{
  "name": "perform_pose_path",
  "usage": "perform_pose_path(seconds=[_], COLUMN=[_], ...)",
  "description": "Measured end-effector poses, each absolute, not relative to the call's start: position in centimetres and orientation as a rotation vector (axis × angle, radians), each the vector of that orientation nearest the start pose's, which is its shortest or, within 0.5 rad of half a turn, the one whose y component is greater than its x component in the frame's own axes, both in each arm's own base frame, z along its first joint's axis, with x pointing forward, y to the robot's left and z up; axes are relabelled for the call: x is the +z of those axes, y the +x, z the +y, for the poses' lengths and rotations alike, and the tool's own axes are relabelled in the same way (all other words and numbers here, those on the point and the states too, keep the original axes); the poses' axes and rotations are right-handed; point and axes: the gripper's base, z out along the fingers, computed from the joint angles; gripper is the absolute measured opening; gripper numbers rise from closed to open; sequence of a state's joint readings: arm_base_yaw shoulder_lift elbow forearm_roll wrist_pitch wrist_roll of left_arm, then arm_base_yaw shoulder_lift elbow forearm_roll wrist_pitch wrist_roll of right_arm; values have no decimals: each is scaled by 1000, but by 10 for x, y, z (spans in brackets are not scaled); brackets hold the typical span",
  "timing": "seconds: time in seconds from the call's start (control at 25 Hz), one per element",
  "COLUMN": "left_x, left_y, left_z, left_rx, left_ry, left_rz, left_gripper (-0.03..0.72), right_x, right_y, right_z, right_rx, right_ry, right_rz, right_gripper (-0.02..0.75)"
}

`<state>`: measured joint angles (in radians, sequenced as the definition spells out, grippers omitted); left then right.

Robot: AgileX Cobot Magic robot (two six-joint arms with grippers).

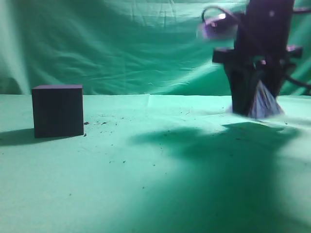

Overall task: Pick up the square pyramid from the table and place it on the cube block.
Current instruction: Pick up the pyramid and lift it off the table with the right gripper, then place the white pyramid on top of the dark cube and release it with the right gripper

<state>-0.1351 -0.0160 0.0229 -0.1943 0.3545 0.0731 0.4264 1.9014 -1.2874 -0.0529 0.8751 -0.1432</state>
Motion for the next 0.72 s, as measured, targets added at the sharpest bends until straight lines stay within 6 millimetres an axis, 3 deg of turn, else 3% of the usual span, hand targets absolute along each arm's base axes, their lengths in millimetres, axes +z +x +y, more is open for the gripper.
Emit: perform_pose_path(seconds=[0.2,0.44,0.52,0.56,0.72], left_x=[175,175,175,175,175], left_y=[51,51,51,51,51], left_z=[-13,-13,-13,-13,-13], left_rx=[-233,-233,-233,-233,-233], left_ry=[71,71,71,71,71], left_rz=[1843,1843,1843,1843,1843], left_gripper=[0,0,0,0,0], right_x=[250,315,327,330,316], right_y=[337,307,295,291,284], right_z=[180,250,276,287,330], right_rx=[-8,106,150,166,175], right_ry=[-961,-1147,-1214,-1237,-1355], right_rz=[2678,2493,2425,2406,2399], right_gripper=[400,400,400,359,372])
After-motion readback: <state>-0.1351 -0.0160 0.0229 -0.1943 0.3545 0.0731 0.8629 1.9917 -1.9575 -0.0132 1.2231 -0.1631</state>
